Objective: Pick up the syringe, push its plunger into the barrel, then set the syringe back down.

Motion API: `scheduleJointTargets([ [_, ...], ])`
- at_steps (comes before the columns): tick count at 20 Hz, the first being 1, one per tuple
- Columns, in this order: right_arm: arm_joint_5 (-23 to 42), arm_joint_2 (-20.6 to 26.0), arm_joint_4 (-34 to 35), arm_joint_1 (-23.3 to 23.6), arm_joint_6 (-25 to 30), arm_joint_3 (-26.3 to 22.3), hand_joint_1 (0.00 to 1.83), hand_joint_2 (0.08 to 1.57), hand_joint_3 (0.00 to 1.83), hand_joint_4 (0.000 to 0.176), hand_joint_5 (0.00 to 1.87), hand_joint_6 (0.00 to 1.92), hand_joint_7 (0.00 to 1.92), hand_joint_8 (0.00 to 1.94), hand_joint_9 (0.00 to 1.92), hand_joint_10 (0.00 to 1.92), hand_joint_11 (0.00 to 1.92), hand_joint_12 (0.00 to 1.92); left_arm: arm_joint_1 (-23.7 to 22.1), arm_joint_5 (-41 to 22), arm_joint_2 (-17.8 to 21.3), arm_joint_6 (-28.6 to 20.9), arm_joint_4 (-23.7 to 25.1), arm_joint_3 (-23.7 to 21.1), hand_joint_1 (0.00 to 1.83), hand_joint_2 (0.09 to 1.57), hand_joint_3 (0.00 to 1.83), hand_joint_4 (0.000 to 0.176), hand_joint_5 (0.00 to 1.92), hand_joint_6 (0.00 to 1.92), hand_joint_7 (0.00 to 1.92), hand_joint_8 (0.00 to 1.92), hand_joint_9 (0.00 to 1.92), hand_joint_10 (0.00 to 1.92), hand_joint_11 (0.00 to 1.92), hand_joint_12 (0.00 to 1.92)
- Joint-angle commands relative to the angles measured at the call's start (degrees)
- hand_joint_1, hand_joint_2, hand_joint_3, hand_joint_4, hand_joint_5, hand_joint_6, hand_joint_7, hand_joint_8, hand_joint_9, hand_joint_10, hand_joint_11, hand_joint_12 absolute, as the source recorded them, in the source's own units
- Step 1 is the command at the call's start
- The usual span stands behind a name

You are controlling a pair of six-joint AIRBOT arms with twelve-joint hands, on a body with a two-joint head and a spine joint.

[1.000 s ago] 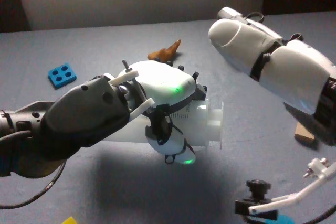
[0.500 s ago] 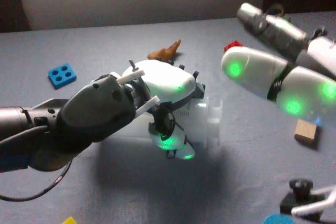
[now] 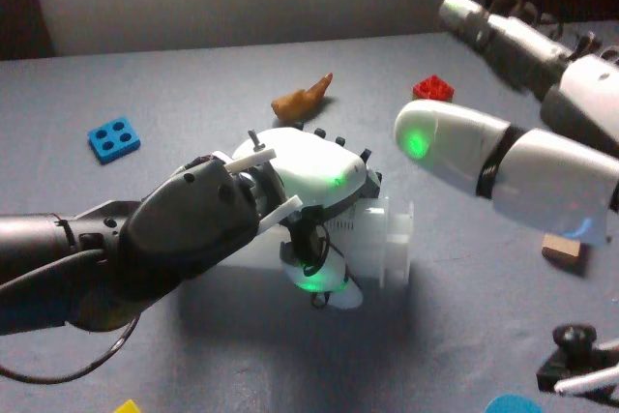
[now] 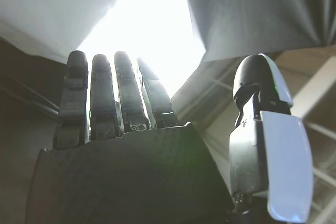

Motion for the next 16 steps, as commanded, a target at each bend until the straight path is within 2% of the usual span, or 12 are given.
scheduleJointTargets([
  [1, 2.11, 0.19, -1.43, 1.12, -0.55, -0.24, 0.11, 1.09, 0.00, 0.000, 0.08, 0.00, 0.08, 0.00, 0.07, 0.00, 0.00, 0.23, -0.88, -3.74, -0.34, 0.19, 2.04, 0.23, 1.37, 1.17, 0.00, 0.000, 0.95, 0.76, 0.74, 1.37, 0.87, 1.41, 0.96, 1.29],
  [4, 0.34, 0.18, -0.99, 1.84, -2.75, -0.37, 0.13, 1.07, 0.00, 0.000, 0.07, 0.00, 0.08, 0.00, 0.06, 0.00, 0.00, 0.18, -0.88, -3.75, -0.65, 0.17, 2.02, 0.70, 1.36, 1.18, 0.00, 0.000, 0.94, 0.79, 0.72, 1.39, 0.83, 1.46, 0.92, 1.39],
  [7, -1.15, 0.24, -1.22, 3.64, -3.59, -0.12, 0.14, 1.07, 0.00, 0.000, 0.08, 0.00, 0.08, 0.00, 0.07, 0.00, 0.00, 0.22, -0.64, -4.54, -0.63, -0.75, 2.01, 0.84, 1.35, 1.19, 0.00, 0.000, 0.91, 0.90, 0.66, 1.44, 0.83, 1.44, 0.94, 1.28],
  [9, -4.03, 0.30, -1.22, 3.96, -3.66, 0.13, 0.13, 1.08, 0.00, 0.000, 0.08, 0.00, 0.09, 0.00, 0.08, 0.00, 0.00, 0.25, -0.59, -4.59, -0.34, -1.04, 2.01, 0.85, 1.35, 1.20, 0.00, 0.000, 0.86, 1.00, 0.67, 1.43, 0.81, 1.44, 0.88, 1.29],
  [10, -4.15, 0.55, -1.22, 4.16, -3.73, 0.14, 0.10, 1.08, 0.00, 0.000, 0.08, 0.00, 0.08, 0.00, 0.07, 0.00, 0.00, 0.21, -0.63, -4.75, -0.27, -1.23, 2.00, 0.92, 1.34, 1.21, 0.00, 0.000, 0.75, 1.15, 0.72, 1.38, 0.80, 1.49, 0.77, 1.37],
  [11, -4.43, 0.79, -1.23, 4.50, -3.93, 0.16, 0.09, 1.08, 0.00, 0.000, 0.07, 0.00, 0.08, 0.00, 0.07, 0.00, 0.00, 0.19, -0.63, -4.87, -0.27, -1.56, 2.00, 1.01, 1.20, 1.22, 0.00, 0.000, 0.77, 1.20, 0.76, 1.41, 0.68, 1.30, 0.65, 1.54],
  [12, -5.50, 1.16, -1.23, 5.14, -4.38, 0.30, 0.11, 1.07, 0.00, 0.000, 0.07, 0.00, 0.08, 0.00, 0.07, 0.00, 0.00, 0.21, -0.69, -4.92, -0.29, -1.63, 2.00, 1.09, 1.16, 1.24, 0.00, 0.009, 0.74, 1.29, 0.76, 1.39, 0.67, 1.16, 0.60, 1.55],
  [13, -7.51, 1.49, -1.23, 6.09, -5.46, 0.49, 0.11, 1.08, 0.00, 0.000, 0.07, 0.00, 0.08, 0.00, 0.07, 0.00, 0.00, 0.21, -0.79, -4.92, -0.29, -1.66, 2.00, 1.16, 1.11, 1.22, 0.00, 0.000, 0.76, 1.29, 0.70, 0.84, 0.70, 1.02, 0.66, 1.46],
  [14, -8.59, 1.60, -1.23, 6.53, -6.21, 0.59, 0.11, 1.08, 0.00, 0.000, 0.08, 0.00, 0.08, 0.00, 0.07, 0.00, 0.00, 0.23, -0.82, -4.95, -0.29, -1.74, 1.94, 1.21, 1.07, 1.23, 0.00, 0.000, 0.76, 1.30, 0.75, 0.47, 0.76, 0.82, 0.74, 1.34],
  [15, -9.19, 1.53, -1.23, 6.97, -6.66, 0.70, 0.10, 1.08, 0.00, 0.000, 0.08, 0.00, 0.09, 0.00, 0.07, 0.00, 0.00, 0.24, -0.82, -5.05, -0.28, -1.25, 0.15, 1.31, 0.98, 1.17, 0.00, 0.000, 0.69, 0.67, 0.79, 0.26, 0.77, 0.69, 0.72, 1.26],
  [16, -9.27, 1.24, -1.23, 7.31, -6.92, 0.74, 0.09, 1.09, 0.00, 0.000, 0.06, 0.00, 0.07, 0.00, 0.06, 0.00, 0.00, 0.20, -0.79, -5.92, -0.20, -1.21, -0.61, 1.19, 0.90, 1.13, 0.00, 0.000, 0.74, 0.32, 0.76, 0.12, 0.75, 0.57, 0.62, 1.27],
])
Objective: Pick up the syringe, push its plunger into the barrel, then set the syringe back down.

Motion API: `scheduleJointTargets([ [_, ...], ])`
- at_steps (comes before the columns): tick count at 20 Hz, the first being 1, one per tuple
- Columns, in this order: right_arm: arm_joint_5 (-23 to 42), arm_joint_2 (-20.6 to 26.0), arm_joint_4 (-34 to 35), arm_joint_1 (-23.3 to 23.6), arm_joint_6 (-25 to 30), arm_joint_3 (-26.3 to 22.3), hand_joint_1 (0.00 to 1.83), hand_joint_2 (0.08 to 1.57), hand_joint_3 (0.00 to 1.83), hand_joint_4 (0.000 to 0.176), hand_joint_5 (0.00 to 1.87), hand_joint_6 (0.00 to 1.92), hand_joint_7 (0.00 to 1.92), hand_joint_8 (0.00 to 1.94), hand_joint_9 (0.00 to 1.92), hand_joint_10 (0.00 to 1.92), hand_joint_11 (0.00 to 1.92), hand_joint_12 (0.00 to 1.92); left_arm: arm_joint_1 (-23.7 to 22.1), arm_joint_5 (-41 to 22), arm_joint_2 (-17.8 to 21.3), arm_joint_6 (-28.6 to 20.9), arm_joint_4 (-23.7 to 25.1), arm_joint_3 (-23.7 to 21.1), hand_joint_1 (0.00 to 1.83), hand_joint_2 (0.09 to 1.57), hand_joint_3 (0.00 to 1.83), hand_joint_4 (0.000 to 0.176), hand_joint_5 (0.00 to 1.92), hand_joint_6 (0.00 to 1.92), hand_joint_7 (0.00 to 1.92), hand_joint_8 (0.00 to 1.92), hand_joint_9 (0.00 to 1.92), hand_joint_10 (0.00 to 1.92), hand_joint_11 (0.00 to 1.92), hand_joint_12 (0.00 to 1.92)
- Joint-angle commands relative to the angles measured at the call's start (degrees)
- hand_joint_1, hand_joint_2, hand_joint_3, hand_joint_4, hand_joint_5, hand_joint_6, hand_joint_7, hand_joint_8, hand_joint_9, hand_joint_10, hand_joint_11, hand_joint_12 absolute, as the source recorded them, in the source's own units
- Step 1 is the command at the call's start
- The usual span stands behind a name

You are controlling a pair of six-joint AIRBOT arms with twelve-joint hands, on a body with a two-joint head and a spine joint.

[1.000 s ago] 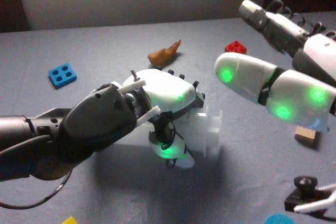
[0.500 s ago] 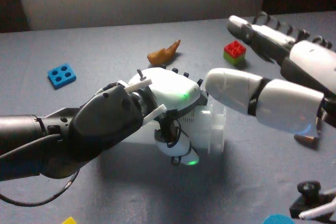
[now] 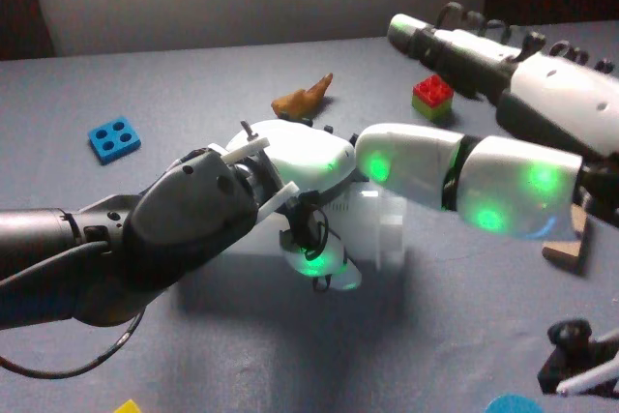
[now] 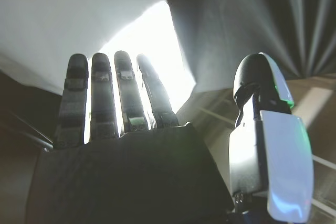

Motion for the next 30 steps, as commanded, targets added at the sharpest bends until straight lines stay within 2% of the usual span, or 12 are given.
scheduleJointTargets([
  [1, 3.24, -0.02, -3.24, 0.93, 0.05, -0.13, 0.09, 1.09, 0.00, 0.000, 0.07, 0.00, 0.09, 0.01, 0.07, 0.01, 0.00, 0.20, -0.71, -4.15, 0.30, 0.18, 1.77, -0.07, 0.82, 1.13, 0.00, 0.000, 0.72, 0.14, 0.72, 0.04, 0.72, 0.48, 0.56, 1.27],
  [3, 3.59, -0.19, -3.24, 1.06, 0.16, -0.13, 0.11, 1.07, 0.00, 0.000, 0.06, 0.00, 0.08, 0.00, 0.07, 0.00, 0.00, 0.19, -0.70, -4.11, 0.39, 0.16, 1.60, -0.20, 0.74, 1.10, 0.00, 0.000, 0.70, 0.01, 0.66, 0.00, 0.71, 0.25, 0.43, 1.19],
  [5, 3.84, -0.17, -3.24, 0.97, 0.52, -0.14, 0.12, 1.07, 0.00, 0.000, 0.07, 0.00, 0.09, 0.00, 0.08, 0.00, 0.00, 0.28, -0.80, -4.17, 0.40, -0.02, 1.60, -0.27, 0.59, 1.09, 0.00, 0.000, 0.51, 0.00, 0.43, 0.00, 0.48, 0.06, 0.15, 1.17],
  [7, 3.85, -0.17, -3.24, 1.02, 0.53, -0.16, 0.12, 1.08, 0.00, 0.000, 0.06, 0.01, 0.07, 0.01, 0.07, 0.01, 0.00, 0.21, -0.95, -4.17, 0.55, -0.01, 1.60, -0.50, 0.48, 1.02, 0.00, 0.000, 0.41, 0.00, 0.34, 0.00, 0.30, 0.01, 0.00, 0.89],
  [8, 3.85, -0.18, -3.24, 1.11, 0.51, -0.16, 0.13, 1.07, 0.00, 0.000, 0.06, 0.01, 0.07, 0.00, 0.07, 0.00, 0.00, 0.21, -0.98, -4.17, 0.71, -0.01, 1.60, -0.72, 0.43, 1.00, 0.00, 0.006, 0.36, 0.00, 0.26, 0.00, 0.25, 0.00, 0.00, 0.72],
  [10, 4.78, -0.19, -3.24, 1.19, 0.08, -0.42, 0.09, 1.07, 0.00, 0.000, 0.07, 0.00, 0.08, 0.00, 0.07, 0.00, 0.00, 0.23, -1.04, -4.24, 1.10, -0.01, 1.60, -1.03, 0.38, 0.98, 0.00, 0.043, 0.24, 0.00, 0.12, 0.00, 0.12, 0.00, 0.00, 0.46],
  [12, 5.68, -0.14, -3.23, 1.29, -1.04, -0.74, 0.11, 1.07, 0.00, 0.000, 0.08, 0.01, 0.09, 0.01, 0.08, 0.00, 0.00, 0.23, -1.34, -4.26, 1.45, 0.00, 1.60, -1.06, 0.30, 0.98, 0.00, 0.054, 0.13, 0.00, 0.02, 0.00, 0.01, 0.00, 0.00, 0.26],
  [14, 5.65, 0.05, -2.18, 2.11, -4.71, -1.19, 0.11, 1.07, 0.00, 0.000, 0.08, 0.00, 0.09, 0.00, 0.08, 0.00, 0.00, 0.26, -1.90, -4.37, 2.00, 0.20, 1.60, -1.06, 0.11, 1.00, 0.00, 0.056, 0.04, 0.00, 0.00, 0.00, 0.00, 0.00, 0.00, 0.26],
  [18, 6.08, -0.57, -1.47, 3.69, -9.17, -1.64, 0.11, 1.07, 0.00, 0.000, 0.08, 0.00, 0.09, 0.00, 0.08, 0.00, 0.00, 0.23, -3.64, -3.26, 3.25, 1.30, 1.61, -0.96, 0.02, 1.01, 0.00, 0.050, 0.04, 0.00, 0.00, 0.00, 0.00, 0.00, 0.00, 0.18],
  [22, 3.07, 0.00, 3.07, 6.08, -17.69, -2.35, 0.11, 1.06, 0.00, 0.000, 0.08, 0.00, 0.10, 0.00, 0.09, 0.00, 0.00, 0.27, -4.74, -3.57, 6.10, 2.20, 1.59, -2.68, 0.02, 1.02, 0.00, 0.048, 0.05, 0.00, 0.00, 0.00, 0.00, 0.00, 0.00, 0.20],
  [27, 2.64, -0.14, 15.92, 10.83, -33.68, -3.12, 0.14, 1.08, 0.00, 0.000, 0.07, 0.00, 0.09, 0.00, 0.07, 0.00, 0.00, 0.23, -5.30, -4.72, 11.04, 7.17, -4.86, -5.15, 0.08, 1.03, 0.00, 0.050, 0.13, 0.01, 0.00, 0.00, 0.00, 0.00, 0.00, 0.22],
  [30, 0.39, 0.24, 20.13, 13.27, -39.90, -3.12, 0.17, 1.07, 0.00, 0.000, 0.12, 0.01, 0.12, 0.00, 0.11, 0.00, 0.00, 0.40, -4.70, -8.02, 16.46, 11.19, -9.81, -8.65, 0.19, 1.02, 0.00, 0.051, 0.19, 0.01, 0.06, 0.01, 0.04, 0.01, 0.00, 0.24],
])
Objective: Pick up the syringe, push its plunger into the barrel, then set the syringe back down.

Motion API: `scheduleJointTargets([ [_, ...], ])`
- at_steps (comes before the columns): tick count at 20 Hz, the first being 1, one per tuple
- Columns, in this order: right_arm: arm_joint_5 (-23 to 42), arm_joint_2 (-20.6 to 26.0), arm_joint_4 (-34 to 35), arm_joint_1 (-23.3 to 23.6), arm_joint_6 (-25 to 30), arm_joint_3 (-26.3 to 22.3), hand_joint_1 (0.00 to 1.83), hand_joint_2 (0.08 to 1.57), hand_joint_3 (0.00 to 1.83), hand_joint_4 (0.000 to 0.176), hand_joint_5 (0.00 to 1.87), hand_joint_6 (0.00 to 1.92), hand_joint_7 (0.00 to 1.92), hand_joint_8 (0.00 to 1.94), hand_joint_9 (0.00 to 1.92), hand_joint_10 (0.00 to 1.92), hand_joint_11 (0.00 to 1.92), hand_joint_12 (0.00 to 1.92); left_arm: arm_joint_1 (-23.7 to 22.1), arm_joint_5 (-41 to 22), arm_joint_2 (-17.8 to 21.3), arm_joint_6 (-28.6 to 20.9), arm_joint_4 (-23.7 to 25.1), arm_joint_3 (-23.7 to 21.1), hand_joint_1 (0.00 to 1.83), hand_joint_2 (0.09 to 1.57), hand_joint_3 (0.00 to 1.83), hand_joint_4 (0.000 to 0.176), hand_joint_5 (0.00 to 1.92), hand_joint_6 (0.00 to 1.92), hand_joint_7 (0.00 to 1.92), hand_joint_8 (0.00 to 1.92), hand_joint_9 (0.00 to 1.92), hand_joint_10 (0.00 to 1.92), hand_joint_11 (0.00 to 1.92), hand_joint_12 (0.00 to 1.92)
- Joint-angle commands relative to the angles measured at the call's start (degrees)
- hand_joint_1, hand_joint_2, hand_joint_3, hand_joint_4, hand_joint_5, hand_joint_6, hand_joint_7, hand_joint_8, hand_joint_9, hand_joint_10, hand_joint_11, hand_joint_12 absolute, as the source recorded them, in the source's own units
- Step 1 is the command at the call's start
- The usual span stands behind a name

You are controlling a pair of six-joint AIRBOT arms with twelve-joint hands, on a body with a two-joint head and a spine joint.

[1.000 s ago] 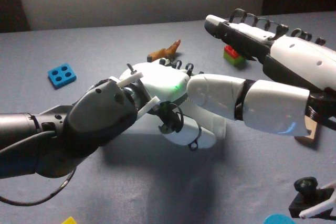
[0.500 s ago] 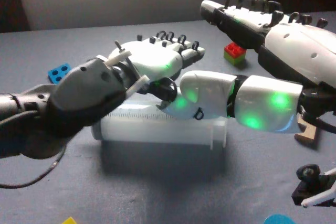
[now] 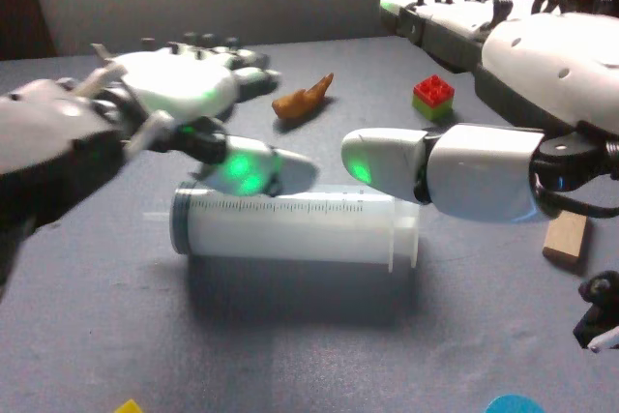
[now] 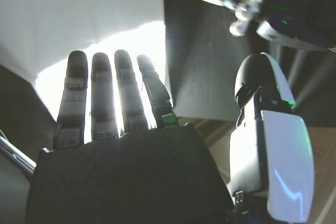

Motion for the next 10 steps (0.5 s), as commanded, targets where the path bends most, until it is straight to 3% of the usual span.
scheduleJointTargets([
  [1, 0.89, 0.49, -2.29, 0.83, -0.59, -0.37, 0.18, 1.07, 0.00, 0.000, 0.16, 0.01, 0.16, 0.01, 0.14, 0.01, 0.00, 0.45, -0.26, -4.22, 1.25, 0.04, 1.65, -0.39, 0.18, 1.04, 0.00, 0.045, 0.20, 0.01, 0.12, 0.01, 0.08, 0.01, 0.00, 0.31],
  [2, 0.60, 0.68, -2.28, 1.11, -1.06, -0.40, 0.18, 1.07, 0.00, 0.000, 0.23, 0.01, 0.23, 0.01, 0.19, 0.01, 0.00, 0.57, -0.08, -4.34, 2.30, 0.04, 1.01, -0.86, 0.19, 1.05, 0.00, 0.028, 0.23, 0.01, 0.15, 0.01, 0.11, 0.01, 0.00, 0.36],
  [3, 0.24, 0.76, -2.28, 1.47, -1.38, -0.40, 0.16, 1.08, 0.00, 0.000, 0.28, 0.01, 0.30, 0.01, 0.25, 0.01, 0.00, 0.69, 0.06, -4.30, 3.25, 0.04, 0.96, -1.34, 0.21, 1.09, 0.00, 0.005, 0.29, 0.00, 0.23, 0.00, 0.19, 0.01, 0.00, 0.55],
  [5, -0.74, 1.06, -2.28, 2.30, -2.73, -0.43, 0.21, 1.07, 0.00, 0.000, 0.40, 0.01, 0.46, 0.01, 0.41, 0.03, 0.02, 0.96, 0.63, -4.30, 4.96, 0.04, -0.30, -2.63, 0.23, 1.15, 0.00, 0.000, 0.45, 0.01, 0.45, 0.02, 0.44, 0.04, 0.03, 0.97],
  [7, -1.51, 1.78, -2.27, 3.14, -3.53, -0.44, 0.26, 1.10, 0.00, 0.000, 0.60, 0.04, 0.65, 0.02, 0.64, 0.07, 0.19, 1.21, 0.73, -4.71, 6.31, 0.05, -0.57, -3.77, 0.33, 1.17, 0.00, 0.000, 0.66, 0.02, 0.70, 0.03, 0.73, 0.10, 0.25, 1.13],
  [8, -1.99, 2.35, -1.86, 3.61, -3.95, -0.44, 0.27, 1.12, 0.00, 0.000, 0.67, 0.04, 0.72, 0.03, 0.72, 0.09, 0.26, 1.28, 0.51, -5.41, 7.10, 0.66, -1.64, -4.45, 0.34, 1.18, 0.01, 0.000, 0.68, 0.02, 0.78, 0.05, 0.82, 0.14, 0.35, 1.17],
  [9, -2.70, 2.71, -0.73, 3.69, -4.55, -0.39, 0.32, 1.12, 0.00, 0.000, 0.78, 0.08, 0.86, 0.05, 0.81, 0.42, 0.46, 1.41, -0.10, -5.71, 7.77, 2.47, -3.19, -4.93, 0.36, 1.21, 0.00, 0.000, 0.73, 0.01, 0.87, 0.16, 0.79, 0.57, 0.47, 1.31],
  [10, -3.13, 2.78, -0.16, 3.58, -4.70, -0.27, 0.31, 1.14, 0.00, 0.000, 0.85, 0.16, 0.95, 0.09, 0.79, 0.78, 0.56, 1.53, -0.73, -5.52, 8.42, 3.92, -3.76, -5.38, 0.37, 1.23, 0.00, 0.000, 0.81, 0.02, 0.80, 0.52, 0.69, 1.05, 0.53, 1.46],
])
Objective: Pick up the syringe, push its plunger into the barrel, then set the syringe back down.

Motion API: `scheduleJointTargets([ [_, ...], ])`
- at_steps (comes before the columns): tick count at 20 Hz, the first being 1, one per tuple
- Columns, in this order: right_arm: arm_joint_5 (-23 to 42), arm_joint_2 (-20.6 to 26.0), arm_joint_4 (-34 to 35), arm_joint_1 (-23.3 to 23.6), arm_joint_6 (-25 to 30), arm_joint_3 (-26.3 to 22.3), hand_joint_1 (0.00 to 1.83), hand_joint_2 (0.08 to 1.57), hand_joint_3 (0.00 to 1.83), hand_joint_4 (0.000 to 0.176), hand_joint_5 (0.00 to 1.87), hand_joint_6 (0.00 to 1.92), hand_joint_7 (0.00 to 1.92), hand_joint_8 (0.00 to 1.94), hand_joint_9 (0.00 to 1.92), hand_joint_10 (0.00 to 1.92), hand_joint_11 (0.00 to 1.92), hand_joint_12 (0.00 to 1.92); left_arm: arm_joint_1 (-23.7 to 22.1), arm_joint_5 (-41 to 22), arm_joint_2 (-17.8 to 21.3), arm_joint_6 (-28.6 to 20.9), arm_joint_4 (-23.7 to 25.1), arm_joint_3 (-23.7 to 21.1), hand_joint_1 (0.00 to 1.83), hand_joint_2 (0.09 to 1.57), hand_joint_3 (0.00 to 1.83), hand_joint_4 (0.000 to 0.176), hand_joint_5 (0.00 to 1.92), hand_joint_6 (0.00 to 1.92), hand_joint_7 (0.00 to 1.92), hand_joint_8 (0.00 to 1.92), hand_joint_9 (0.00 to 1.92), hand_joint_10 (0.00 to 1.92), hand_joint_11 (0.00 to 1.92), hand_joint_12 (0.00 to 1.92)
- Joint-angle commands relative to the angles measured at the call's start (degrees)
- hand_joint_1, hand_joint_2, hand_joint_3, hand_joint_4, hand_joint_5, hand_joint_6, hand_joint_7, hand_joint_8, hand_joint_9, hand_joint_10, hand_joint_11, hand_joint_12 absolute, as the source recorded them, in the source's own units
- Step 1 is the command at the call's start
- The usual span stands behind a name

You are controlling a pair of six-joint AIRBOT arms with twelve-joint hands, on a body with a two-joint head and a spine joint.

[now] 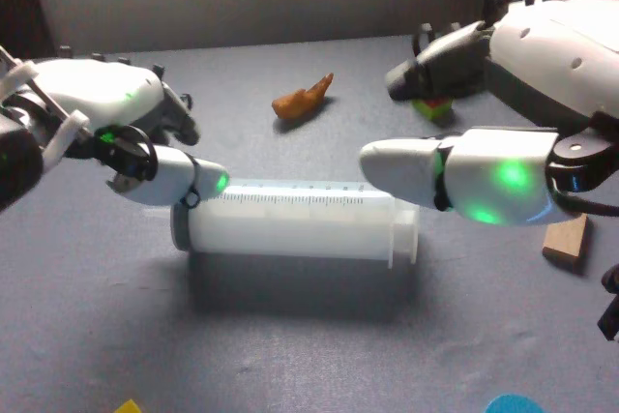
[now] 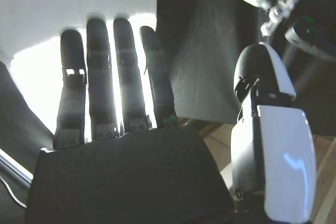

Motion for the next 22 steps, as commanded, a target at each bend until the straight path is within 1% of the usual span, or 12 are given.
scheduleJointTargets([
  [1, 0.92, 0.23, -3.18, 0.76, 0.12, 0.05, 0.32, 1.16, 0.00, 0.000, 0.77, 0.83, 0.90, 0.58, 0.74, 1.28, 0.65, 1.75, -1.19, -2.96, 0.90, 0.93, 2.50, -0.19, 0.39, 1.25, 0.00, 0.000, 0.83, 0.27, 0.71, 1.03, 0.66, 1.43, 0.57, 1.65],
  [2, 0.25, 0.16, -2.54, 0.97, -0.33, 0.21, 0.31, 1.19, 0.00, 0.000, 0.69, 1.31, 0.78, 1.11, 0.73, 1.60, 0.74, 1.89, -1.70, -2.91, 1.45, 2.25, 1.17, -0.38, 0.43, 1.26, 0.00, 0.000, 0.67, 0.77, 0.65, 1.39, 0.64, 1.68, 0.58, 1.83],
  [3, -0.04, -0.09, -2.34, 1.10, -0.81, 0.31, 0.32, 1.20, 0.00, 0.000, 0.76, 1.62, 0.80, 1.54, 0.81, 1.84, 0.86, 1.91, -2.32, -2.84, 2.14, 3.21, 0.33, -0.52, 0.54, 1.24, 0.00, 0.000, 0.53, 1.37, 0.62, 1.73, 0.67, 1.87, 0.63, 1.90],
  [4, -0.04, -0.48, -2.24, 1.06, -0.93, 0.37, 0.33, 1.21, 0.00, 0.000, 0.77, 1.79, 0.80, 1.77, 0.85, 1.91, 0.94, 1.92, -2.95, -2.46, 2.85, 4.10, 0.28, -0.63, 0.58, 1.24, 0.00, 0.000, 0.50, 1.66, 0.64, 1.88, 0.73, 1.91, 0.70, 1.92],
  [5, 0.01, -0.77, -2.07, 0.97, -1.02, 0.43, 0.37, 1.21, 0.00, 0.000, 0.70, 1.89, 0.82, 1.91, 0.93, 1.92, 1.07, 1.92, -3.50, -2.37, 3.34, 5.82, -1.27, -0.71, 0.64, 1.23, 0.00, 0.000, 0.57, 1.82, 0.74, 1.91, 0.84, 1.92, 0.82, 1.92],
  [6, 0.09, -1.16, -1.46, 0.83, -1.19, 0.50, 0.39, 1.21, 0.00, 0.000, 0.70, 1.92, 0.84, 1.93, 0.99, 1.92, 1.17, 1.92, -4.31, -2.38, 4.04, 8.27, -3.59, -0.88, 0.68, 1.22, 0.00, 0.000, 0.64, 1.90, 0.83, 1.92, 0.93, 1.92, 0.90, 1.92],
  [7, 0.09, -1.47, -0.96, 0.61, -1.37, 0.57, 0.43, 1.20, 0.00, 0.000, 0.76, 1.92, 0.89, 1.94, 1.09, 1.92, 1.32, 1.92, -4.54, -2.45, 4.55, 8.27, -3.59, -1.09, 0.71, 1.23, 0.00, 0.000, 0.83, 1.92, 0.96, 1.92, 1.06, 1.92, 1.05, 1.92],
  [9, 0.24, -1.92, -0.51, 0.12, -1.47, 0.60, 0.47, 1.20, 0.00, 0.000, 0.88, 1.92, 1.02, 1.94, 1.22, 1.92, 1.51, 1.92, -4.87, -2.29, 5.20, 8.26, -3.59, -1.26, 0.59, 1.29, 0.01, 0.000, 1.15, 1.92, 1.17, 1.92, 1.22, 1.92, 1.26, 1.92],
  [13, -0.21, -2.20, 0.33, -0.47, -1.53, 0.58, 0.36, 1.26, 0.01, 0.000, 1.19, 1.92, 1.30, 1.94, 1.49, 1.92, 1.72, 1.92, -5.80, -1.76, 5.10, 8.22, -3.59, -1.32, 0.52, 1.36, 0.01, 0.000, 1.42, 1.92, 1.47, 1.92, 1.52, 1.92, 1.59, 1.92],
  [16, -1.20, -2.16, 1.28, -0.88, -2.08, 0.53, 0.25, 1.37, 0.02, 0.000, 1.26, 1.92, 1.40, 1.94, 1.59, 1.92, 1.79, 1.92, -6.31, -1.89, 5.08, 8.27, -3.59, -1.52, 0.41, 1.41, 0.01, 0.000, 1.40, 1.92, 1.50, 1.92, 1.57, 1.92, 1.66, 1.92],
  [18, -1.37, -2.13, 1.76, -1.37, -2.36, 0.51, 0.15, 1.46, 0.02, 0.000, 1.29, 1.92, 1.43, 1.94, 1.61, 1.92, 1.81, 1.92, -6.57, -1.88, 5.10, 8.27, -3.59, -1.54, 0.44, 1.41, 0.00, 0.000, 1.35, 1.92, 1.49, 1.92, 1.56, 1.92, 1.67, 1.92],
  [22, -0.66, -2.13, 1.76, -1.73, -3.93, 0.50, 0.11, 1.53, 0.01, 0.000, 1.29, 1.92, 1.42, 1.94, 1.60, 1.92, 1.81, 1.92, -7.41, -1.44, 5.27, 8.59, -3.59, -1.44, 0.42, 1.42, 0.00, 0.000, 1.26, 1.92, 1.43, 1.92, 1.51, 1.92, 1.61, 1.92],
])
